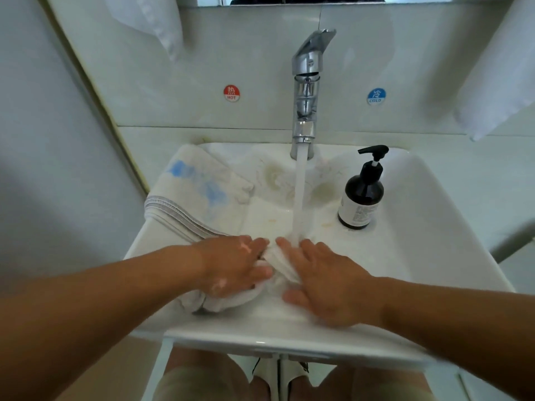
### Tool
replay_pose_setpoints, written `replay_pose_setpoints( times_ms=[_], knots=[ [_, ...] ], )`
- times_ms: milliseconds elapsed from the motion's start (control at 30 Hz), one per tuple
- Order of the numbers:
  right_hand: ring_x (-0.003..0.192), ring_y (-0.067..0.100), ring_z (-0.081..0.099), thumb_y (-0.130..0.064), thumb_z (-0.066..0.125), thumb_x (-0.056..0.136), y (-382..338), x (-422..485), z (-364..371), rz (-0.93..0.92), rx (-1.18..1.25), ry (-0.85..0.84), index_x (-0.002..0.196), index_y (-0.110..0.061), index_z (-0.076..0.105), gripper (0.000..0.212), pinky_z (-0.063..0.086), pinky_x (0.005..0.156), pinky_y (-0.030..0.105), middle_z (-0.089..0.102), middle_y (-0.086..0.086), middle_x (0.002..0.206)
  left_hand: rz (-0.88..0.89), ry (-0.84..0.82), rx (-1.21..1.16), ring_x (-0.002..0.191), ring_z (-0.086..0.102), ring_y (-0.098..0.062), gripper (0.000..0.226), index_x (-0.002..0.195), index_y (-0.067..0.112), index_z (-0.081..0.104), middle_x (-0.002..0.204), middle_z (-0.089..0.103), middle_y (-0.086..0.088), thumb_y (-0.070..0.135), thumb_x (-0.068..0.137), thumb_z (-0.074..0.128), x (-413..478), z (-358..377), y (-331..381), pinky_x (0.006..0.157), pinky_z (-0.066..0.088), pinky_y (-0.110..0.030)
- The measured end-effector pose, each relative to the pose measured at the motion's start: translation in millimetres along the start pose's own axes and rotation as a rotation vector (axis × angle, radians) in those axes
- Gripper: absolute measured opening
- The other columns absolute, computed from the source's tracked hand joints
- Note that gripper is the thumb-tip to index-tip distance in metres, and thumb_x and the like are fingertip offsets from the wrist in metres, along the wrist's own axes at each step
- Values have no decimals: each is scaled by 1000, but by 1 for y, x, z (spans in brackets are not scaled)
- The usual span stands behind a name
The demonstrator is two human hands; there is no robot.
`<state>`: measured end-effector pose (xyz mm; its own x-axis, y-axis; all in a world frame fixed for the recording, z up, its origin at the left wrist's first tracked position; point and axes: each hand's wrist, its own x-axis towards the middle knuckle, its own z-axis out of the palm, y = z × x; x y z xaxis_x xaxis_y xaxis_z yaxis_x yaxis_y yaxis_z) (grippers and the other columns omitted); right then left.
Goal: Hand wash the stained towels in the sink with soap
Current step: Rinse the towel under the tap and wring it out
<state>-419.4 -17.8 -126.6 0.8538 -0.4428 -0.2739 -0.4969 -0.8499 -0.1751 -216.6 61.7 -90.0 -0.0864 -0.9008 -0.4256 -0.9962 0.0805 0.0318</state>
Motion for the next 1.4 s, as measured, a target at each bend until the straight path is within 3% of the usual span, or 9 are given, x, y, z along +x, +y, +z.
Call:
replay_pose_setpoints(
  times_ms=[167,333,533,667,800,900,1100,1300,1400],
  knots=[
    [100,33,64,-74,43,93,3,24,-4,-25,-99,4,152,-39,-6,84,55,87,43,56,20,128,-59,44,155,121,55,-31,98,157,15,13,144,46,-11,85,88,25,-4,19,10,102,47,-46],
    [86,26,55,-73,41,94,3,29,-18,25,-86,29,130,-31,38,55,47,77,36,48,-2,89,-78,36,78,115,61,-30,94,146,12,41,134,60,-13,83,88,21,10,12,-2,99,49,-42],
    [86,15,59,-92,38,75,17,5,-34,38,167,-112,97,-33,57,66,50,80,35,62,-12,93,-18,17,-187,81,59,-19,67,90,27,62,88,66,2,89,75,45,9,1,-3,77,49,-33],
    [103,22,55,-73,37,95,29,-11,-36,117,45,-144,144,-38,38,60,46,93,38,48,1,118,-91,48,-197,125,52,-26,72,150,28,37,140,52,-5,71,93,43,6,5,2,103,42,-35],
    [123,29,49,-63,34,100,6,-14,-17,58,-4,-89,156,-34,6,69,45,102,44,33,7,148,-75,-47,25,141,32,-30,91,160,28,-3,157,27,-9,82,89,17,-8,22,31,116,29,-51],
    [117,30,55,-73,30,96,8,2,-7,-19,-61,-61,157,-39,10,73,50,99,46,38,8,148,-34,2,128,134,42,-31,70,158,29,17,146,38,-12,69,100,21,3,19,29,111,37,-50],
    [96,31,62,-54,43,101,29,22,-4,80,-64,47,128,-29,47,36,54,84,45,62,7,111,-99,167,-1,99,63,-35,45,128,22,45,111,62,-14,55,106,23,17,22,16,85,52,-43],
    [73,10,61,-90,42,77,36,3,-25,138,275,-5,86,-27,66,67,51,70,31,67,-6,79,-55,142,-314,74,57,-20,61,76,24,58,78,63,-3,80,90,36,14,13,6,73,48,-36],
    [72,11,61,-83,41,86,45,-15,-39,183,31,-41,80,-25,65,63,53,73,34,63,-7,74,-57,25,-288,114,56,-21,73,139,37,48,131,58,-1,84,84,42,2,9,2,98,46,-38]
  ],
)
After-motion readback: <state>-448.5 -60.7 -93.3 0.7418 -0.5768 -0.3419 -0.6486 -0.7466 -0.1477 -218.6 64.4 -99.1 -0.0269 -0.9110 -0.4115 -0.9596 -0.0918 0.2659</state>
